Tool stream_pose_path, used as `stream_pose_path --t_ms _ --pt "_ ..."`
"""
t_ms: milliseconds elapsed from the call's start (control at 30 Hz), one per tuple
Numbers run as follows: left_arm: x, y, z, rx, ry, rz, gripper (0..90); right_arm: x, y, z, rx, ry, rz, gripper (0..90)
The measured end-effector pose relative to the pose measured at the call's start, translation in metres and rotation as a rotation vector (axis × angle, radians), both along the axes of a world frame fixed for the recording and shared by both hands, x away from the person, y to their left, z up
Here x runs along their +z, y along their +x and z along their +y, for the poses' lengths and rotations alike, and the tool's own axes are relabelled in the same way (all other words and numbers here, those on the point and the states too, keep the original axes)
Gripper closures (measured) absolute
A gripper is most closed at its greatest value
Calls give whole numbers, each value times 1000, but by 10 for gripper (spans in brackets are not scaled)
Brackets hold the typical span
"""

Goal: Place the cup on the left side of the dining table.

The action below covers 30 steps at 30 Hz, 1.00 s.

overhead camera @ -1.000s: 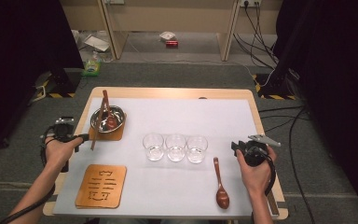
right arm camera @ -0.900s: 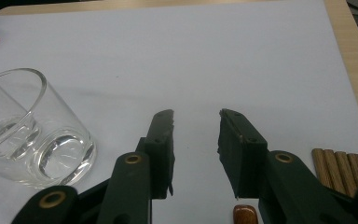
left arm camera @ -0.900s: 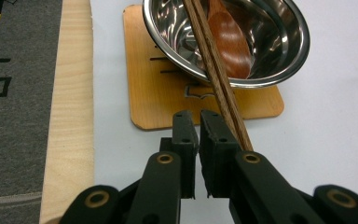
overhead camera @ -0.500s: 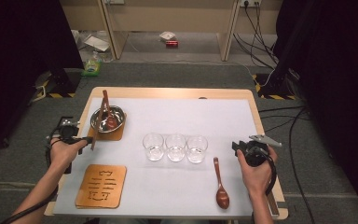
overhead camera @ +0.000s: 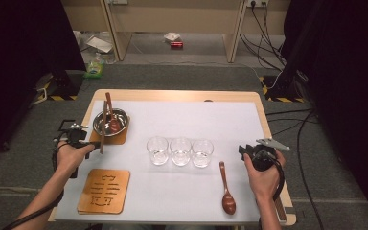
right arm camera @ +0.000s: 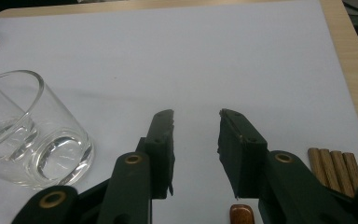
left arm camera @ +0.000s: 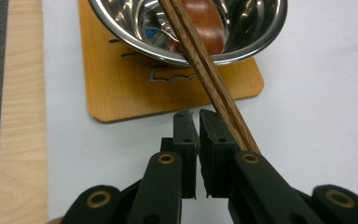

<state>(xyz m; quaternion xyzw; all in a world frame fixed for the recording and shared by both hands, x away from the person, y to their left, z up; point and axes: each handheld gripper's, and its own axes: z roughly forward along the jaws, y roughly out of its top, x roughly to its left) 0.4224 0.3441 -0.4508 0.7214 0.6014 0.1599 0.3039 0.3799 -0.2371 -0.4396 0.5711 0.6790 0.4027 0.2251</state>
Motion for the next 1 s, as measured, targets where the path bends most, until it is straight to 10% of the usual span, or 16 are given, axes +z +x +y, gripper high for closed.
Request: stream_pose_path --t_ms 1000 --pt "5 17 -59 -102 -4 -11 838 1 -1 -3 -7 0 -3 659"
